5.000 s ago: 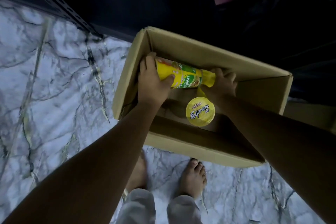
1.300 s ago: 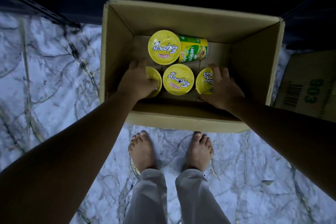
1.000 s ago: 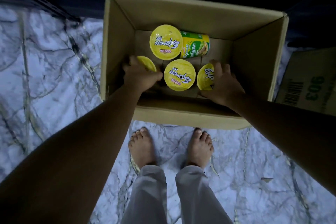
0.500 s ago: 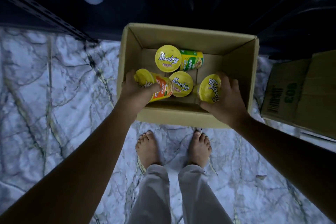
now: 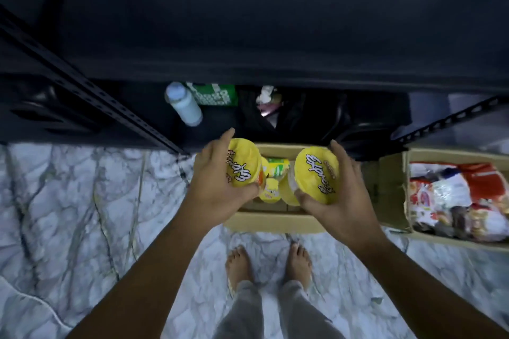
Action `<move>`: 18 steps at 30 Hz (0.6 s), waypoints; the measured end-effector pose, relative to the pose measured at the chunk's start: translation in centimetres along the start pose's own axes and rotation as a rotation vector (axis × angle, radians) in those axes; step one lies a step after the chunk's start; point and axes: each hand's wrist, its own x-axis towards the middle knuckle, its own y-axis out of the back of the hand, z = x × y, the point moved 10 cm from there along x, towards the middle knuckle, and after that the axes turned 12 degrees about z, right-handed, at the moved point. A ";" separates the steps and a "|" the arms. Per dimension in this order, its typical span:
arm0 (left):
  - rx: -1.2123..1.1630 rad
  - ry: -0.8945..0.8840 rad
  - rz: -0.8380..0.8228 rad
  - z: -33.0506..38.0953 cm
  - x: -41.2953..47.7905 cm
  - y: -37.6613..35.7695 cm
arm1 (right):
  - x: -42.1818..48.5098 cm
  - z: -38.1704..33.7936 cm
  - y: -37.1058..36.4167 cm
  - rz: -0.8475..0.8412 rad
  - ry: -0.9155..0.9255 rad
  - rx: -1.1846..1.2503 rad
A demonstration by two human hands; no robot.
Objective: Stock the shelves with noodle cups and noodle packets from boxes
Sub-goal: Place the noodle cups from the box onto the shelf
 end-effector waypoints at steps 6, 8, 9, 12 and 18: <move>-0.033 -0.272 -0.015 14.8 -4.3 12.9 | -2.8 -16.0 10.5 0.096 0.092 0.201; -0.084 -0.373 0.023 18.9 -5.6 17.0 | -3.7 -20.9 13.5 0.144 0.138 0.247; -0.115 -0.409 0.041 20.6 -6.1 18.9 | -4.1 -23.2 14.8 0.169 0.178 0.269; -0.198 -0.508 0.123 25.8 -7.7 24.4 | -5.3 -29.7 18.7 0.253 0.345 0.309; -0.395 -0.665 0.238 34.7 -9.1 32.5 | -5.4 -39.5 25.5 0.353 0.561 0.381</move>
